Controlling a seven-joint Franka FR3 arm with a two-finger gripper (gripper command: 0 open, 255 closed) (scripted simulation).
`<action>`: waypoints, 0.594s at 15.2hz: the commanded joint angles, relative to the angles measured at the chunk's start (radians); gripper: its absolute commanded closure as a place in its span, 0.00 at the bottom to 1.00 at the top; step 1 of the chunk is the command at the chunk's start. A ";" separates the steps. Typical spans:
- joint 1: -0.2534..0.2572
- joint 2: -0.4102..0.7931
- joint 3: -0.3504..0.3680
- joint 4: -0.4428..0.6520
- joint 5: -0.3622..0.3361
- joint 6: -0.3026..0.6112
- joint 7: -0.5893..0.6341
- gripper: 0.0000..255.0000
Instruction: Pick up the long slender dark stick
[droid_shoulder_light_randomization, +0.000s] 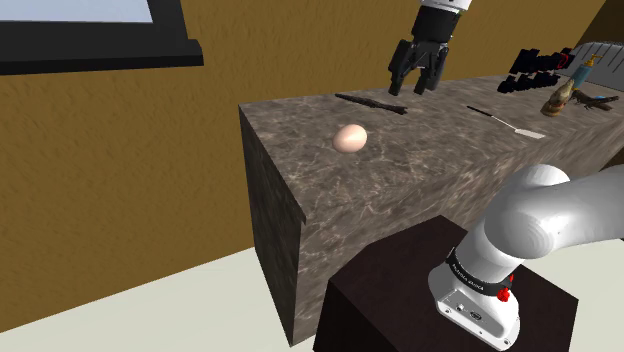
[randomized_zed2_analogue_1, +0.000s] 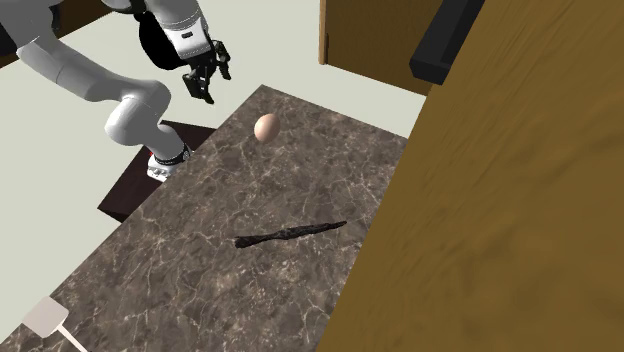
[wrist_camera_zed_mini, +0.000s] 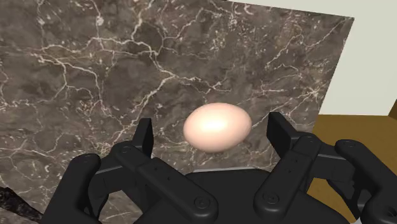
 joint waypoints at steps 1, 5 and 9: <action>0.000 0.000 0.000 0.000 0.000 0.000 0.000 0.00; -0.004 0.077 -0.070 -0.001 -0.066 0.065 -0.129 0.00; -0.006 0.174 -0.137 0.020 -0.121 0.134 -0.253 0.00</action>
